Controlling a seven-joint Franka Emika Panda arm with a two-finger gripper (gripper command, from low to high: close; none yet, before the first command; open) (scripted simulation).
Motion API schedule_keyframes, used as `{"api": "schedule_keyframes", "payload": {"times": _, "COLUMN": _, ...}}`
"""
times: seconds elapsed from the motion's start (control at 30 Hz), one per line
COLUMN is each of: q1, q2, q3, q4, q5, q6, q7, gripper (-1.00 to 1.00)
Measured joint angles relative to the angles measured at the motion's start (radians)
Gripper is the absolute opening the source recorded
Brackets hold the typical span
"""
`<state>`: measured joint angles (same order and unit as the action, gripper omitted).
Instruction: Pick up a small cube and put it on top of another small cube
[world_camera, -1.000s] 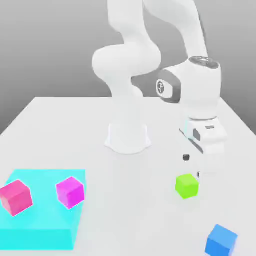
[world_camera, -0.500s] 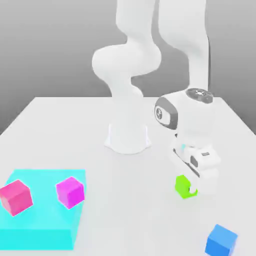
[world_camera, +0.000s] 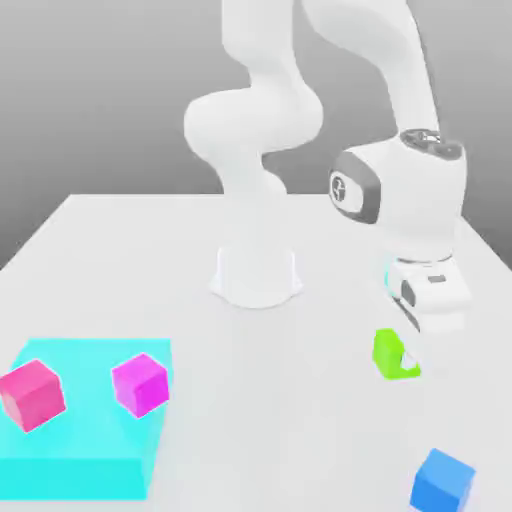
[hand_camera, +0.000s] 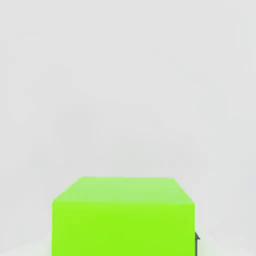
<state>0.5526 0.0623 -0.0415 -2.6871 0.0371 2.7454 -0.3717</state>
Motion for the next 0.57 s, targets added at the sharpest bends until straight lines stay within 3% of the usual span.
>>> {"api": "schedule_keyframes", "payload": {"times": 0.3, "q1": -0.018, "q2": 0.142, "q3": -0.055, "q4": 0.326, "q5": 0.007, "q6": -0.183, "q7": 0.273, "gripper": -1.0}}
{"api": "schedule_keyframes", "payload": {"times": 0.43, "q1": -0.026, "q2": 0.261, "q3": -0.055, "q4": 0.377, "q5": 0.027, "q6": -0.116, "q7": 0.297, "gripper": -1.0}}
{"api": "schedule_keyframes", "payload": {"times": 0.47, "q1": -0.029, "q2": 0.295, "q3": -0.05, "q4": 0.38, "q5": 0.034, "q6": -0.086, "q7": 0.294, "gripper": 1.0}}
{"api": "schedule_keyframes", "payload": {"times": 0.57, "q1": -0.029, "q2": 0.295, "q3": -0.05, "q4": 0.38, "q5": 0.034, "q6": -0.086, "q7": 0.294, "gripper": 1.0}}
